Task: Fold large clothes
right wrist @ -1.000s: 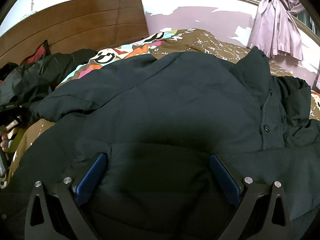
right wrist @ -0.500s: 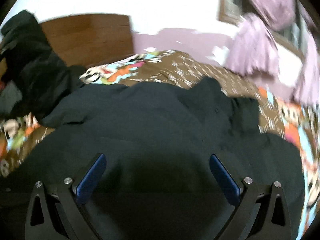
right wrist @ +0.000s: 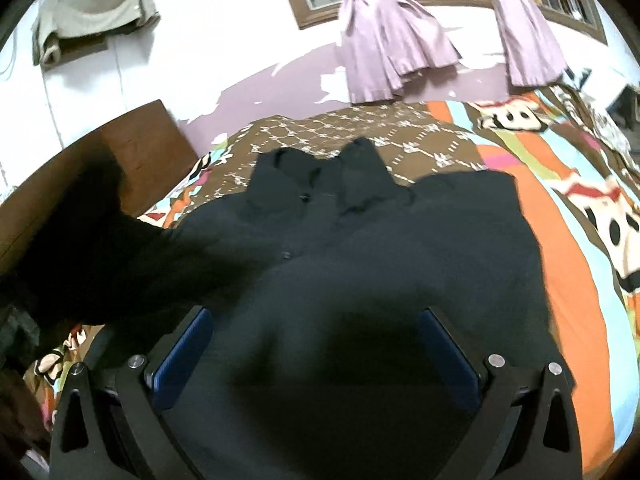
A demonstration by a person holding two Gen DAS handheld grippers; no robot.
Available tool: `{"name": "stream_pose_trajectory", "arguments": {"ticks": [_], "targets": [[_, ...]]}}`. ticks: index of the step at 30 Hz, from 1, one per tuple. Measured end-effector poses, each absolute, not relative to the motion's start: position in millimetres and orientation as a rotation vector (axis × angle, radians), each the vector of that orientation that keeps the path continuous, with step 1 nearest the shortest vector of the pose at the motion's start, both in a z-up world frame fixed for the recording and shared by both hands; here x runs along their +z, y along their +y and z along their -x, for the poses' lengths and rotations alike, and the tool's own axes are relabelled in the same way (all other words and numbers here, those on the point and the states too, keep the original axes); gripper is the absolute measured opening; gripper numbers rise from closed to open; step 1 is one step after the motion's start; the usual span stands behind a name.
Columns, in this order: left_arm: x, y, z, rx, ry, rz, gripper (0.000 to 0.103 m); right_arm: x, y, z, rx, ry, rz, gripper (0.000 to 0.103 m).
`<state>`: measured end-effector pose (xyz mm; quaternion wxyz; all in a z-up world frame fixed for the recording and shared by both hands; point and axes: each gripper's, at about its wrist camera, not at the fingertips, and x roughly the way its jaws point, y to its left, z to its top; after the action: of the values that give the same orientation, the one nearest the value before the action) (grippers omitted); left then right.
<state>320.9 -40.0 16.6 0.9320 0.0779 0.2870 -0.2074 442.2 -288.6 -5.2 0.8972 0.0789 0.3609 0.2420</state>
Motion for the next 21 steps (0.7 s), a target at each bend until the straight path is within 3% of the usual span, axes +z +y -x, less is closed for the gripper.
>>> {"name": "stream_pose_trajectory", "arguments": {"ticks": [6,12,14,16,18,20,21], "targets": [[-47.7,-62.4,-338.3,-0.486,0.815,-0.179,0.002,-19.4,-322.9,-437.0,0.585,0.823,-0.362,0.103],[-50.1,-60.0,-342.9,-0.474,0.844,-0.158,0.002,-16.0,-319.3,-424.4,0.758,0.835,-0.412,0.103],[-60.0,-60.8,-337.0,-0.471,0.846,-0.161,0.002,-19.1,-312.3,-421.0,0.781,0.866,-0.408,0.096],[-60.5,-61.6,-341.2,-0.466,0.843,-0.173,0.002,-24.7,-303.7,-418.6,0.794,0.906,-0.384,0.069],[-61.1,-63.1,-339.3,-0.465,0.837,-0.184,0.002,-31.1,-295.8,-419.7,0.788,0.943,-0.354,0.058],[-63.9,-61.3,-340.6,-0.47,0.833,-0.188,0.002,-34.1,-293.3,-419.4,0.808,0.955,-0.354,0.053],[-64.7,-60.4,-341.4,-0.471,0.833,-0.187,0.002,-35.3,-293.3,-420.3,0.812,0.958,-0.357,0.043]]}}
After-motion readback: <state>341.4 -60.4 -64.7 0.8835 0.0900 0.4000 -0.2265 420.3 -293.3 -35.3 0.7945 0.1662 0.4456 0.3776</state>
